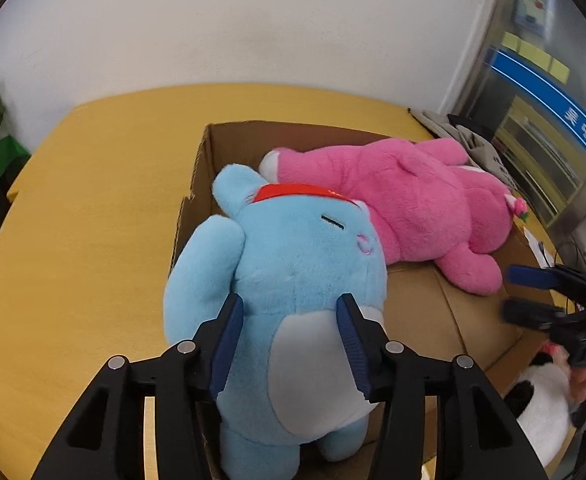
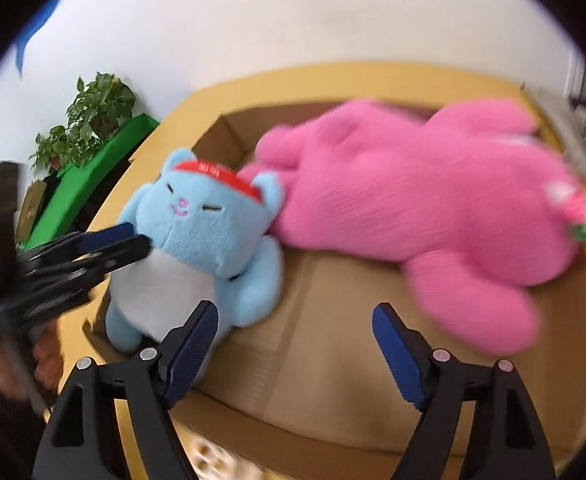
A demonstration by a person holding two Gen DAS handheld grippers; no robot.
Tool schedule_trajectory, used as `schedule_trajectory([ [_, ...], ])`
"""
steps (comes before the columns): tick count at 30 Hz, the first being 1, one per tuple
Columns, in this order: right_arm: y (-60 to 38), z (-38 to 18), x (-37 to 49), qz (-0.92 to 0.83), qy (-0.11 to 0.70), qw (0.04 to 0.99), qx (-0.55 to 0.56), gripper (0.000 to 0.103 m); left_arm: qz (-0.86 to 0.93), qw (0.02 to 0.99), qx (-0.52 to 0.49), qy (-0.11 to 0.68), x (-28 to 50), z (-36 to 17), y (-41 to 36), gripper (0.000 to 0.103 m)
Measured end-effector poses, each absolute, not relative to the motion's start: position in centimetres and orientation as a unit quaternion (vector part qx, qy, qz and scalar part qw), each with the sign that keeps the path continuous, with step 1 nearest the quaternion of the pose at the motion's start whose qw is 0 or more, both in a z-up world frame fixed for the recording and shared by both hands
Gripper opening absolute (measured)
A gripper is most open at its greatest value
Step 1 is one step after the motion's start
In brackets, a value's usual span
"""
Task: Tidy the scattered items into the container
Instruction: 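Carry the blue cat into the box beside the pink bear and open the left gripper, then withdraw the left gripper and move both grippers toward the white panda plush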
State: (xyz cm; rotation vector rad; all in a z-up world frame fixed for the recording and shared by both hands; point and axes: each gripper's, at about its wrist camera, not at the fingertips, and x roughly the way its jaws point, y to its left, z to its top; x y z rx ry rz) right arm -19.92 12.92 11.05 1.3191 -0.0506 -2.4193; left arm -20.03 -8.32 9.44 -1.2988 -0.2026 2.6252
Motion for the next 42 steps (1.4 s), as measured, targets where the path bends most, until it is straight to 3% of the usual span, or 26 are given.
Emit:
schedule_trajectory([
  [6,24.8,6.4,-20.9,-0.830,-0.022,0.082,0.552,0.080,0.882,0.105,-0.435,-0.147,-20.0,8.2,-9.5,0.052],
  [9,25.2,5.7,-20.1,-0.833,0.013,0.086,0.546,0.072,0.868,0.125,-0.438,-0.196,-20.1,7.5,-10.1,0.052],
  [15,24.2,4.8,-19.1,-0.830,0.066,0.075,0.549,0.072,0.869,0.115,-0.438,-0.200,-20.3,8.0,-10.5,0.047],
  [17,24.6,5.2,-18.8,-0.832,0.062,0.077,0.546,0.072,0.873,0.111,-0.442,-0.170,-20.6,7.6,-9.7,0.048],
  [27,23.9,7.1,-17.1,-0.860,0.002,0.079,0.503,0.072,0.871,0.102,-0.446,-0.178,-19.9,7.3,-10.3,0.048],
  [29,23.4,9.0,-15.6,-0.877,-0.002,0.079,0.475,0.076,0.877,0.089,-0.445,-0.155,-19.0,8.5,-9.5,0.053],
  [31,22.4,11.8,-13.5,-0.896,0.002,0.080,0.437,0.079,0.889,0.063,-0.438,-0.118,-17.4,9.9,-8.4,0.079],
  [36,20.8,15.5,-10.1,-0.921,0.033,0.075,0.380,0.080,0.920,0.028,-0.387,-0.052,-11.8,13.4,-5.6,0.084],
  [42,20.6,15.9,-8.0,-0.925,0.029,0.072,0.372,0.080,0.935,0.015,-0.355,-0.022,-6.3,16.2,-2.8,0.094],
])
